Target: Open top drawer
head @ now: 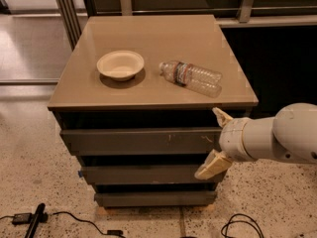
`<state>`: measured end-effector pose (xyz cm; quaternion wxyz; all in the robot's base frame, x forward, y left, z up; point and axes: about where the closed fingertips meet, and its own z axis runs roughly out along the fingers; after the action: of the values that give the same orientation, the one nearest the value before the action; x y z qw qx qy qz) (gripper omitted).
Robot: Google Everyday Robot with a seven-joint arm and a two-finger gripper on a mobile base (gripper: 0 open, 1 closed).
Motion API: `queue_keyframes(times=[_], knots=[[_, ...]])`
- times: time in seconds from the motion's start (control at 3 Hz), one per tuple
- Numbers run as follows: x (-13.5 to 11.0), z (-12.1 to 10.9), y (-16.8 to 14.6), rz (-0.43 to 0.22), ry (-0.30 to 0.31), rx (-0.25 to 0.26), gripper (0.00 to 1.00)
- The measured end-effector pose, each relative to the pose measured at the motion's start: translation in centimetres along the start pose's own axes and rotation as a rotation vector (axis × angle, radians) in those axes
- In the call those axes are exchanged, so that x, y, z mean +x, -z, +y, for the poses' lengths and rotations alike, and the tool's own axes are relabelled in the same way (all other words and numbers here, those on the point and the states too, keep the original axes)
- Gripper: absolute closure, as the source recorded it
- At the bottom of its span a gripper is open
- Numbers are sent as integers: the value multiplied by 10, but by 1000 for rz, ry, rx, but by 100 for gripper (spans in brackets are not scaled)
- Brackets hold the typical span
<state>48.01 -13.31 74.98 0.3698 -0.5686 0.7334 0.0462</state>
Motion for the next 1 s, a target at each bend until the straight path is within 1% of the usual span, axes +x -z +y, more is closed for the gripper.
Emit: queue_keyframes(times=[0.33,0.67,1.0], knots=[[2,11,-5,-108,-34,-70,0],[32,28,-21,-210,-128,-158,0],[52,38,-30,-229,-169,-188,0]])
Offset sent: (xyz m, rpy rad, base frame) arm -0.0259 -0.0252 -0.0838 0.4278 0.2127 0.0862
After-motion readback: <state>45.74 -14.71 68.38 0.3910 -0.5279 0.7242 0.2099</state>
